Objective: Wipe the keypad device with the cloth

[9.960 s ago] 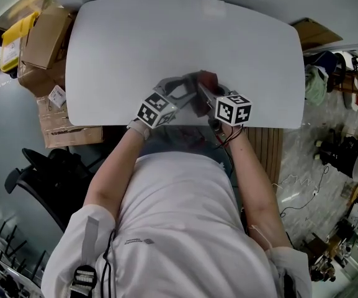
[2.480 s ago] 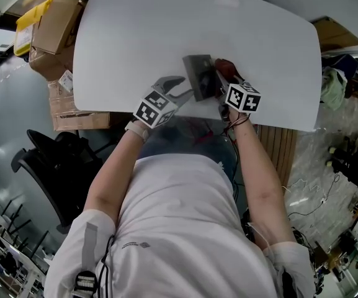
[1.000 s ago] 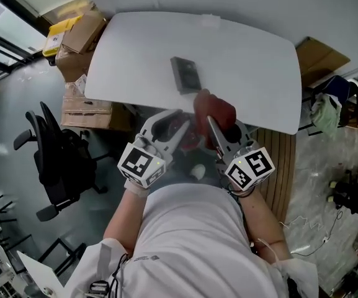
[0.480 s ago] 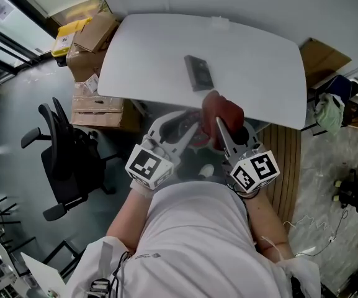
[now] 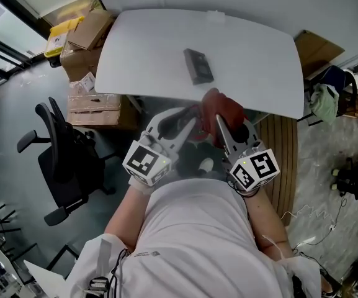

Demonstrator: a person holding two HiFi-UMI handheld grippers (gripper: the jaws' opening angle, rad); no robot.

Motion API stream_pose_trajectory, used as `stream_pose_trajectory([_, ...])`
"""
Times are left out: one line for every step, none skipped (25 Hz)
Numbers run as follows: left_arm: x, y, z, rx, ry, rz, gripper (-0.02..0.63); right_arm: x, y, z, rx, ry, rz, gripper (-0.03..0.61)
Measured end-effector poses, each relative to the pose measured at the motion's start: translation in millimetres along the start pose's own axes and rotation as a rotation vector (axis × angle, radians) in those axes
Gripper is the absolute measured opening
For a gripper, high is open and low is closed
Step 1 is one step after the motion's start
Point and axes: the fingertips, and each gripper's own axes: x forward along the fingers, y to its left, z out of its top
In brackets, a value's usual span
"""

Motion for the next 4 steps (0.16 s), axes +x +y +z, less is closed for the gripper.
stream_pose_trajectory([-1.4, 1.0, 0.8, -0.001, -0.005, -0.002, 0.085, 0.5, 2.3, -0.8, -0.004, 0.001, -0.001, 0.054])
stream_pose_trajectory([-2.7, 1.8, 1.2, 0.0, -0.008, -0.004, 0.083, 0.8, 4.3, -1.9, -0.009, 0.001, -0.001, 0.054])
stream_pose_trajectory([-4.0, 2.5, 1.3, 0.002, -0.009, -0.006, 0.08, 1.1, 6.2, -3.1, -0.013, 0.002, -0.002, 0.054])
stream_pose_trajectory([-5.2, 3.0, 1.4, 0.005, -0.01, -0.008, 0.078, 1.4, 8.1, -4.4, -0.017, 0.002, -0.002, 0.054])
